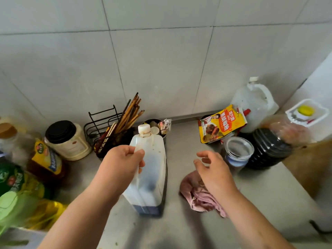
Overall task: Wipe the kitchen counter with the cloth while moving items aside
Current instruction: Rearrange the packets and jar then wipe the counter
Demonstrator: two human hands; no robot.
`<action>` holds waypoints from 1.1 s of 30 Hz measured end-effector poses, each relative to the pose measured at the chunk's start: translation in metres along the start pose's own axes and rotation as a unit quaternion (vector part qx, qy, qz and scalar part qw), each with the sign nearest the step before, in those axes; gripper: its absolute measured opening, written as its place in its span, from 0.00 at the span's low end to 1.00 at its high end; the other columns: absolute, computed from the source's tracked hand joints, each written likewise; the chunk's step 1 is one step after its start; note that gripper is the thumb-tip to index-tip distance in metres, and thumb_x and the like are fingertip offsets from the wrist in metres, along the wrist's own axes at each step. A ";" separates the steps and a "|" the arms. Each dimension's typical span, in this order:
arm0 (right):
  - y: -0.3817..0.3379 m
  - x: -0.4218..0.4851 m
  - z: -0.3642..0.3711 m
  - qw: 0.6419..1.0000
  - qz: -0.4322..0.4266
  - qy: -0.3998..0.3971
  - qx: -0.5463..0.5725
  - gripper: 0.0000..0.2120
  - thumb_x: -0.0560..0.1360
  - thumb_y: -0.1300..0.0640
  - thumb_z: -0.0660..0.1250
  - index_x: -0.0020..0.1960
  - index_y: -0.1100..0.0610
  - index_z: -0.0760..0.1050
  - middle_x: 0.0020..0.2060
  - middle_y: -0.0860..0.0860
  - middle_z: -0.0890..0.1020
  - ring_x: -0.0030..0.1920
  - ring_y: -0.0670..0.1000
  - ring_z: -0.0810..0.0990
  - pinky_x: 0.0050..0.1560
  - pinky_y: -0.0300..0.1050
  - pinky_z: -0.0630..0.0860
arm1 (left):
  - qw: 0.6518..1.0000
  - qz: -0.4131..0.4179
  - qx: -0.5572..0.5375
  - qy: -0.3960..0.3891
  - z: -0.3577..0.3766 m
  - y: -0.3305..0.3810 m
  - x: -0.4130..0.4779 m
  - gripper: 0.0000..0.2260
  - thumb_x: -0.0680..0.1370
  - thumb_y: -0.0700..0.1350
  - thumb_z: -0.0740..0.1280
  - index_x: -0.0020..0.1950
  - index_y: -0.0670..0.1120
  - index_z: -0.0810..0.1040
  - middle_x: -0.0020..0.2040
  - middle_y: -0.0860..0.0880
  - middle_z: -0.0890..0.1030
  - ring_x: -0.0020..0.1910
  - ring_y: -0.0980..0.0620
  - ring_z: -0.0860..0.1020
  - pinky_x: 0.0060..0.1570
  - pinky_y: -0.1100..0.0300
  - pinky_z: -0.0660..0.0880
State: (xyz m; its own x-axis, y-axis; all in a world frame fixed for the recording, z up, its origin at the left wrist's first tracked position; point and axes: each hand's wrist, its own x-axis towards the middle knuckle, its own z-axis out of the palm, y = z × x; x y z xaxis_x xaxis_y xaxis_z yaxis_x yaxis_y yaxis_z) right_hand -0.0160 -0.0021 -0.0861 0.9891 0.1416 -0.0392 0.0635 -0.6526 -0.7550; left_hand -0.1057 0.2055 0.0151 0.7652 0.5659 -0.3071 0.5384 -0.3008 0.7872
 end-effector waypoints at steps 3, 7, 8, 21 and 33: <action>0.002 0.021 -0.030 0.998 0.022 0.044 0.042 0.10 0.74 0.51 0.70 0.55 0.50 0.77 0.51 0.48 0.80 0.51 0.45 0.79 0.52 0.41 0.74 | 1.000 0.009 -0.006 -0.009 0.019 0.019 0.001 0.13 0.78 0.49 0.64 0.36 0.45 0.80 0.34 0.47 0.81 0.37 0.49 0.76 0.34 0.60 0.67; 0.005 0.061 -0.077 0.984 0.061 0.144 0.081 0.19 0.72 0.47 0.72 0.59 0.53 0.77 0.53 0.49 0.81 0.52 0.48 0.79 0.55 0.48 0.77 | 0.999 0.026 -0.018 -0.017 0.046 0.042 0.005 0.11 0.78 0.47 0.64 0.38 0.45 0.80 0.35 0.47 0.80 0.38 0.50 0.75 0.35 0.60 0.67; 0.008 0.074 -0.088 0.982 0.071 0.159 0.076 0.22 0.71 0.46 0.72 0.61 0.55 0.76 0.55 0.51 0.81 0.54 0.50 0.79 0.57 0.50 0.76 | 0.999 0.026 -0.020 -0.017 0.054 0.048 0.008 0.11 0.78 0.47 0.64 0.39 0.45 0.80 0.35 0.47 0.80 0.38 0.49 0.75 0.35 0.60 0.68; 0.052 0.200 -0.094 0.971 0.223 0.070 -0.040 0.34 0.71 0.43 0.71 0.67 0.65 0.68 0.60 0.60 0.77 0.60 0.62 0.76 0.61 0.56 0.74 | 0.999 0.030 -0.011 -0.004 0.118 0.079 0.043 0.11 0.77 0.46 0.64 0.37 0.46 0.80 0.32 0.50 0.79 0.34 0.52 0.74 0.32 0.62 0.67; 0.063 0.223 -0.072 0.953 0.272 0.072 0.110 0.20 0.70 0.53 0.75 0.56 0.62 0.76 0.51 0.58 0.83 0.46 0.58 0.82 0.38 0.43 0.74 | 0.999 0.007 -0.033 0.006 0.133 0.086 0.061 0.09 0.77 0.47 0.65 0.40 0.48 0.80 0.29 0.53 0.81 0.33 0.54 0.77 0.31 0.63 0.67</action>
State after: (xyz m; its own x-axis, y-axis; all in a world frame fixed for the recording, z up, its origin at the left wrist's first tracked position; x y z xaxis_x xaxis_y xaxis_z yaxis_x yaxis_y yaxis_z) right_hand 0.2181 -0.0656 -0.0952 0.8763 -0.2882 -0.3860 -0.4783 -0.4250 -0.7685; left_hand 0.0343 0.1119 -0.0068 0.7687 0.5705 -0.2893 0.5020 -0.2578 0.8255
